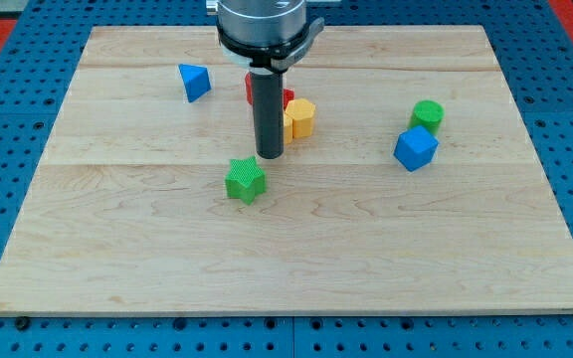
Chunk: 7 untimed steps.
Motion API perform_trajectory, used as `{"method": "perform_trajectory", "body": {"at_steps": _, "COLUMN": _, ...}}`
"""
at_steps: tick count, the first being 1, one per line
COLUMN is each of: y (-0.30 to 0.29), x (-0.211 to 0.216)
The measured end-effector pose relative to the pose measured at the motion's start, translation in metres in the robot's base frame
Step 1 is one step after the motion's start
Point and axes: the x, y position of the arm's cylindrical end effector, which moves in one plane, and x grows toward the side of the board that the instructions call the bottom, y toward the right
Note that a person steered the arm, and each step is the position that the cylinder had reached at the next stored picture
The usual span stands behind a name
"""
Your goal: Slide the red circle to the red star
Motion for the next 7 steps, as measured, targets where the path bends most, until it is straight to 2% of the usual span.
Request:
{"method": "perform_trajectory", "body": {"at_steps": 2, "y": -0.04, "x": -0.028}}
{"method": "perform_trajectory", "body": {"at_steps": 4, "y": -0.07, "x": -0.088}}
{"method": "perform_trajectory", "body": {"at_steps": 5, "y": -0.062, "x": -0.118}}
{"method": "perform_trajectory", "body": {"at_steps": 7, "y": -0.01, "x": -0.123}}
